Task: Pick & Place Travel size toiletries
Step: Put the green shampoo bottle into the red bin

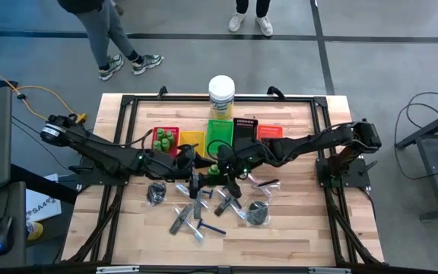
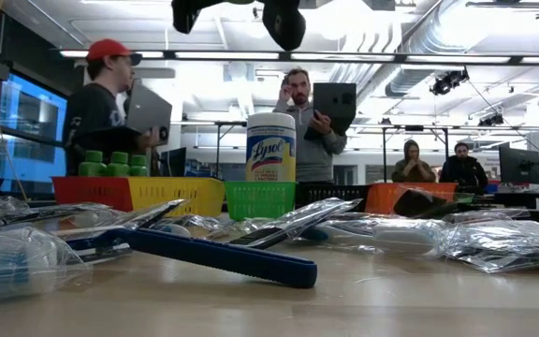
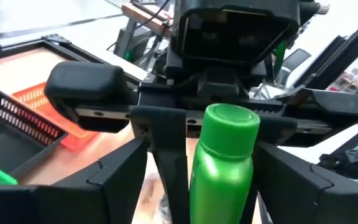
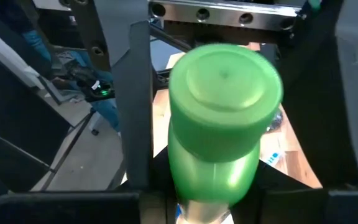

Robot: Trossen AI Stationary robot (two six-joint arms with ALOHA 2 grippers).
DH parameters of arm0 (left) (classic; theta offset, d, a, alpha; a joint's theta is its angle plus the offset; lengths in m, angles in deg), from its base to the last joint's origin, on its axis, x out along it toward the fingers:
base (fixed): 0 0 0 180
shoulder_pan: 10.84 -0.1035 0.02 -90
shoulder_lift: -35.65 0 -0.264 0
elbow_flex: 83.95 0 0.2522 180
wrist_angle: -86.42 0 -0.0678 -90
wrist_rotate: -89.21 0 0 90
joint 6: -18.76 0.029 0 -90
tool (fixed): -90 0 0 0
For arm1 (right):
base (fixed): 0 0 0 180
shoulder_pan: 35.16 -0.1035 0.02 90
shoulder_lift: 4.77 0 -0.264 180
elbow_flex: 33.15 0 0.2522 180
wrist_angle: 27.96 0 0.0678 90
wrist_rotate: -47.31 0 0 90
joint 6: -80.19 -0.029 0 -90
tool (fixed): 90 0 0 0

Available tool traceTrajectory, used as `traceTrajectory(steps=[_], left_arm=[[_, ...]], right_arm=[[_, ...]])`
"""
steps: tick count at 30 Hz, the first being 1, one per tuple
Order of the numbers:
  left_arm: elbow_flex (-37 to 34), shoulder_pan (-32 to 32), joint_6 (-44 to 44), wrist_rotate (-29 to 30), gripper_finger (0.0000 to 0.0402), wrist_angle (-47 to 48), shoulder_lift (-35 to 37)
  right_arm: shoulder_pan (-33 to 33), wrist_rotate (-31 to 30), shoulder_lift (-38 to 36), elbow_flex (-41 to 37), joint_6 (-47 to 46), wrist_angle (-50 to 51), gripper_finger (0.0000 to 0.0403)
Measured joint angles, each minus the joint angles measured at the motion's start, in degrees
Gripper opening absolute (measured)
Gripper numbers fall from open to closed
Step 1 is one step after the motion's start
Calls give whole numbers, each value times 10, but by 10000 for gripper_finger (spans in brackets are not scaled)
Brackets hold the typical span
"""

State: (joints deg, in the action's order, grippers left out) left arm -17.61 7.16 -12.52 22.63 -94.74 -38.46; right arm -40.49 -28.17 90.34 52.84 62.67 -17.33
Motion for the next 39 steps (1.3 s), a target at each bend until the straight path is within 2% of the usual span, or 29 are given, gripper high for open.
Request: traceTrajectory(steps=[5, 16, 22, 26, 31, 39], left_arm=[[0, 0, -1, -2, 244, 0, 0], [0, 0, -34, -28, 92, 3, -1], [0, 0, -28, -40, 92, 5, -2], [0, 0, -22, -46, 92, 5, -2], [0, 0, -21, -52, 92, 13, -2], [0, 1, -17, -53, 91, 22, -2]], right_arm=[[0, -5, 0, 0, 0, 2, 91], [0, -10, 0, 0, -9, 10, 91], [0, -10, 0, 0, -8, 21, 93], [0, -8, 0, 0, -8, 23, 109], [3, 10, 0, 1, -21, 26, 147], [21, 78, -1, 2, -53, 65, 223]])
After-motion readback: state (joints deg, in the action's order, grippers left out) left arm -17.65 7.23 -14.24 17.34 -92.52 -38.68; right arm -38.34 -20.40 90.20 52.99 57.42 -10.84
